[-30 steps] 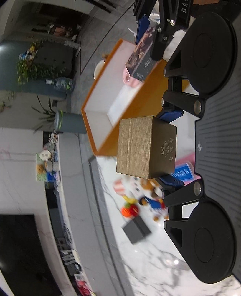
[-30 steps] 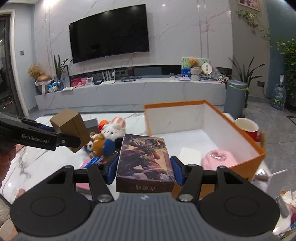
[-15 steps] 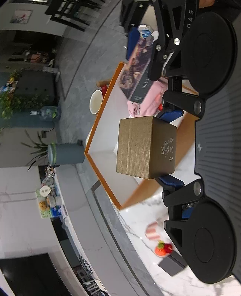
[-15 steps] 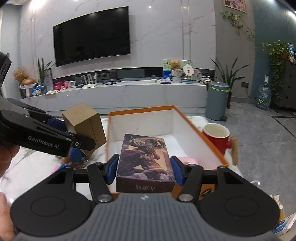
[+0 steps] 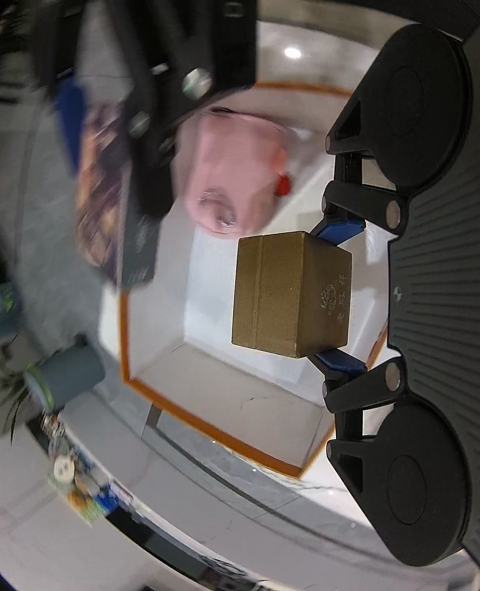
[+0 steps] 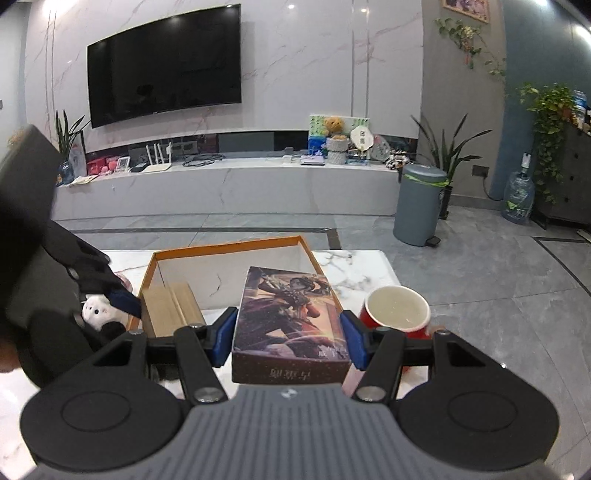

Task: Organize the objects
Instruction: 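Lower the brown cube into the orange box while the right tool drops the card box in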

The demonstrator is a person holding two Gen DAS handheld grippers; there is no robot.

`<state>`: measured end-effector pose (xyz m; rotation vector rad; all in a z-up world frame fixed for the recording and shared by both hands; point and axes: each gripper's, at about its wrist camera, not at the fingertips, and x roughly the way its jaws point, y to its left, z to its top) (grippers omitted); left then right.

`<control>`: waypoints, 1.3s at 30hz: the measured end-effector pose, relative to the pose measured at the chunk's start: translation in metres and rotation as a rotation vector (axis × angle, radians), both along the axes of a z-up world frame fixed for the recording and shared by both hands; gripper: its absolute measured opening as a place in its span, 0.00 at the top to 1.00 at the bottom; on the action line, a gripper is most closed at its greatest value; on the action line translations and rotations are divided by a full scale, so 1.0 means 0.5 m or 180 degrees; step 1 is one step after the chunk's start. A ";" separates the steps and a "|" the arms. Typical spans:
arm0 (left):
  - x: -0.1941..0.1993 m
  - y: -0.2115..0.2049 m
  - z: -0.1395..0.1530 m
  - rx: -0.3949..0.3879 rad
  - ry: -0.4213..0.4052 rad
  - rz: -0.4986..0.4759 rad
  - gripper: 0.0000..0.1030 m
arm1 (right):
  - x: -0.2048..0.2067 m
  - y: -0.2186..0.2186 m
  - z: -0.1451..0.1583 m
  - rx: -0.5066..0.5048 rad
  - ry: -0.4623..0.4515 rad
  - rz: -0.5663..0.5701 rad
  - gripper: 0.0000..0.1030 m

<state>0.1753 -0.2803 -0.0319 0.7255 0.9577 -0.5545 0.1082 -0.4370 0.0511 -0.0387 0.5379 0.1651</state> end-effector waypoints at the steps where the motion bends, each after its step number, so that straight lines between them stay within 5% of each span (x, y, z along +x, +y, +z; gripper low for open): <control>1: 0.009 -0.005 -0.009 0.0086 0.0008 -0.0038 0.34 | 0.013 0.001 0.000 -0.0005 0.0018 0.0025 0.41; 13: 0.064 -0.024 -0.084 0.0710 0.0345 -0.0302 0.34 | 0.164 0.016 -0.054 -0.0107 0.0431 0.0429 0.41; 29: 0.116 -0.005 -0.176 0.1129 0.1011 -0.0268 0.35 | 0.277 0.062 -0.130 -0.0288 0.0846 0.0697 0.41; 35: 0.112 0.007 -0.215 0.1092 0.1154 -0.0179 0.35 | 0.292 0.078 -0.141 -0.0405 0.0862 0.0741 0.41; 39: 0.090 0.016 -0.249 0.1140 0.1209 -0.0137 0.30 | 0.289 0.099 -0.153 -0.0729 0.0889 0.0840 0.40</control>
